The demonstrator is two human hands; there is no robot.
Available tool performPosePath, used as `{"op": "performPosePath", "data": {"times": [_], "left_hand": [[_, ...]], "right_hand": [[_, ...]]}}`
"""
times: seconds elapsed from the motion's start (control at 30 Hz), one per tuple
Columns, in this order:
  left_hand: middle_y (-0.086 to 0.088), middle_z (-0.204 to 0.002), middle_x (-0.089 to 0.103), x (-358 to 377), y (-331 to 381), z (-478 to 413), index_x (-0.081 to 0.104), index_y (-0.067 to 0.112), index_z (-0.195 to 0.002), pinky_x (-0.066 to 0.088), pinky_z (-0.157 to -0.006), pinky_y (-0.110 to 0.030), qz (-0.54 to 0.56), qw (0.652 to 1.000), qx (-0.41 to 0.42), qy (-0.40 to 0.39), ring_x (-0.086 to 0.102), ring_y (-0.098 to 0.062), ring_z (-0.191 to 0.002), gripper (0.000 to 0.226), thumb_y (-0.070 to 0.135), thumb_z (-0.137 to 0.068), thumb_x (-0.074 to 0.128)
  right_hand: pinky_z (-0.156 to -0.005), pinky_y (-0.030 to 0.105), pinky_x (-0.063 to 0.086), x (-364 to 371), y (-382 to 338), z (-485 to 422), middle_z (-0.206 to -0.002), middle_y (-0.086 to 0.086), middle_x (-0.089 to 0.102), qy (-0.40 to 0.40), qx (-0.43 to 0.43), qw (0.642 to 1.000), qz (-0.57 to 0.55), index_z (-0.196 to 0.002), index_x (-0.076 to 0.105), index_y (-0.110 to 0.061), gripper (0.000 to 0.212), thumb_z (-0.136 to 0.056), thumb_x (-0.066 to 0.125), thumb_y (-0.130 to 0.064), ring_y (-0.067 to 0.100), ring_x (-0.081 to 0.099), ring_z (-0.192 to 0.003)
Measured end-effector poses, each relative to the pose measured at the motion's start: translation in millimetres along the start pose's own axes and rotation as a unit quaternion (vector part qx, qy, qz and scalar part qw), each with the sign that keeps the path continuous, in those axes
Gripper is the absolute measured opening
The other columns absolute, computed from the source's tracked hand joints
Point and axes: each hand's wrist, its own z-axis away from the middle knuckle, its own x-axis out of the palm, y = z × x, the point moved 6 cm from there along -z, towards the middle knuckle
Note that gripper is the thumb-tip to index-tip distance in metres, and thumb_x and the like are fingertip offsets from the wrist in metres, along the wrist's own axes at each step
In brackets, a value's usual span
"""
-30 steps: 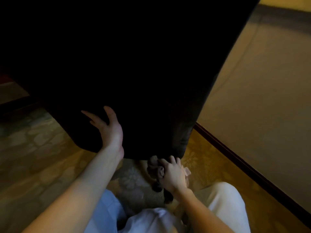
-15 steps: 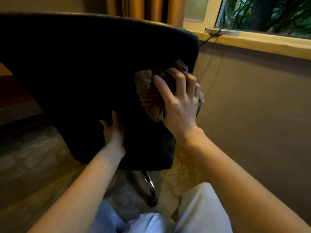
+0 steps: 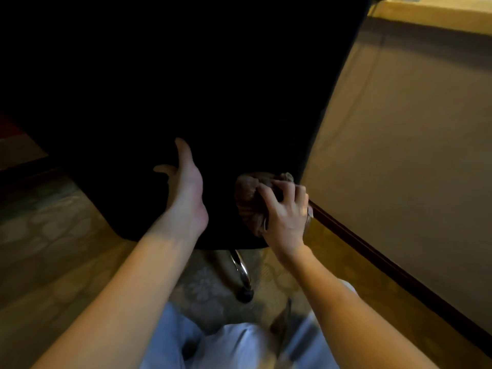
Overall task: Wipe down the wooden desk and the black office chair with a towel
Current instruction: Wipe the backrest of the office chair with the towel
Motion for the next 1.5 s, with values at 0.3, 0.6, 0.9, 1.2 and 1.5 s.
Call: {"op": "performPosePath", "data": {"times": [0.3,0.6,0.9,1.2,1.5], "left_hand": [[0.01,-0.164,0.033,25,-27,-5,0.018,0.057,-0.155,0.029,-0.116,-0.05,0.009,1.0,-0.004,0.005,0.031,-0.025,-0.151,0.1,0.088,-0.07,0.061],[0.01,-0.166,0.028,29,-33,2,0.015,0.058,-0.155,0.023,-0.12,-0.054,-0.011,1.0,-0.009,-0.017,0.025,-0.023,-0.154,0.085,0.083,-0.083,0.054],[0.005,-0.17,0.016,39,-25,11,-0.006,0.056,-0.156,0.026,-0.118,-0.052,0.015,1.0,0.004,0.02,0.022,-0.03,-0.155,0.091,0.075,-0.09,0.052],[-0.003,-0.171,-0.016,26,-13,37,-0.014,0.038,-0.161,0.006,-0.124,-0.056,-0.204,0.968,0.053,0.135,-0.005,-0.038,-0.157,0.08,0.061,-0.103,0.036],[-0.019,-0.17,0.007,22,-1,28,-0.012,0.031,-0.162,0.02,-0.12,-0.06,-0.22,0.958,-0.025,0.183,0.017,-0.044,-0.153,0.078,0.062,-0.104,0.029]], "right_hand": [[-0.076,0.049,0.051,71,55,92,-0.122,0.016,0.049,-0.216,0.161,0.963,0.011,-0.117,0.057,-0.017,0.05,-0.076,0.084,-0.026,0.033,0.04,-0.103],[-0.098,0.048,0.046,96,77,145,-0.14,0.007,0.034,-0.319,0.272,0.908,-0.021,-0.133,0.05,-0.024,0.05,-0.089,0.073,-0.028,0.03,0.036,-0.123],[-0.097,0.047,0.046,73,84,143,-0.125,0.005,0.051,-0.384,0.375,0.842,-0.049,-0.133,0.056,-0.028,0.057,-0.084,0.052,-0.057,0.03,0.044,-0.124],[-0.096,0.043,0.042,-106,-11,-21,-0.129,0.016,0.05,0.119,0.052,0.986,-0.104,-0.128,0.057,-0.021,0.039,-0.104,0.044,-0.049,0.034,0.044,-0.117],[-0.101,0.052,0.044,-110,-22,-97,-0.138,0.018,0.062,0.156,-0.085,0.983,0.041,-0.13,0.072,-0.021,0.037,-0.093,0.07,-0.017,0.033,0.04,-0.131]]}}
